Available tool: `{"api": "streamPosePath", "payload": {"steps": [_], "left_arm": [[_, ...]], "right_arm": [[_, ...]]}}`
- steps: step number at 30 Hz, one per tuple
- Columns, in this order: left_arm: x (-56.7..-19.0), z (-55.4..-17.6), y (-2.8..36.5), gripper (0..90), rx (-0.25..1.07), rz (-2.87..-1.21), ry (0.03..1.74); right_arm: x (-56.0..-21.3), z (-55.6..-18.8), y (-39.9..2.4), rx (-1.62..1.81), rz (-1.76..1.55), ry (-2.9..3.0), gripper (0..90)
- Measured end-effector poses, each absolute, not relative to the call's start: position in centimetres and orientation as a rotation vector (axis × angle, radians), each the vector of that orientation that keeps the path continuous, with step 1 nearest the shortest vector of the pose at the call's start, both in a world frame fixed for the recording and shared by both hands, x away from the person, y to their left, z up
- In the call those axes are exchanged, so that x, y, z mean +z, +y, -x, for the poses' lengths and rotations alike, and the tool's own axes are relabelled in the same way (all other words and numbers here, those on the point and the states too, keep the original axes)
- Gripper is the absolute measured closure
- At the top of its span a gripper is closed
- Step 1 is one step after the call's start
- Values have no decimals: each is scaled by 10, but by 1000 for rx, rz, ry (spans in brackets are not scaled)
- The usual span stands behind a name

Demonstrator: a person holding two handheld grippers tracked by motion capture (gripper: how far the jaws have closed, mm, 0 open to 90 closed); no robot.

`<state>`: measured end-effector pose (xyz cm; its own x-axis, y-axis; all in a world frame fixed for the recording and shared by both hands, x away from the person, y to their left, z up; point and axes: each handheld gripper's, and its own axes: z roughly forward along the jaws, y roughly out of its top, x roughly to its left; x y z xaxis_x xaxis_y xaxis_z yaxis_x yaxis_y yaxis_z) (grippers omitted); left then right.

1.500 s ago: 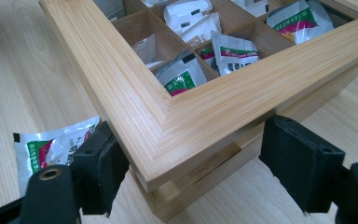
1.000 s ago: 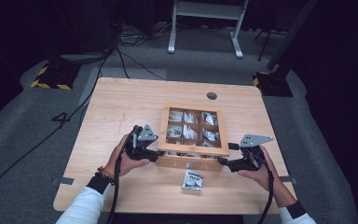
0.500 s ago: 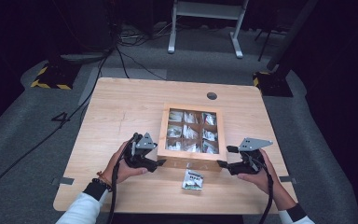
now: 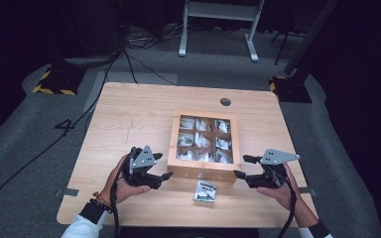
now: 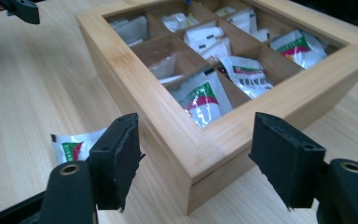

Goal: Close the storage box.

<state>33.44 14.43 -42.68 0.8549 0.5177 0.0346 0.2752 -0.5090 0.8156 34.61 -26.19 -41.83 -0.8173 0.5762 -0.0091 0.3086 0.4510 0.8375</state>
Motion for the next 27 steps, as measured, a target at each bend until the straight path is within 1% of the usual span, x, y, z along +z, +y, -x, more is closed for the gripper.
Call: {"api": "streamPosePath", "payload": {"steps": [7,13,20,24,25,27], "left_arm": [[-430,-331,131,271,317,-2168,517],[-438,-333,130,285,302,-2214,519],[-435,-332,143,266,367,-2209,548],[-439,-334,154,248,421,-2232,584],[-442,-334,158,243,455,-2238,598],[-445,-335,165,241,471,-2235,619]], "right_arm": [[-420,-342,-254,1296,-699,2466,375],[-425,-342,-250,1278,-680,2496,380],[-420,-342,-264,1273,-705,2456,352],[-422,-342,-277,1189,-696,2424,332],[-422,-341,-280,1165,-690,2413,327],[-423,-341,-288,1154,-693,2398,323]]}}
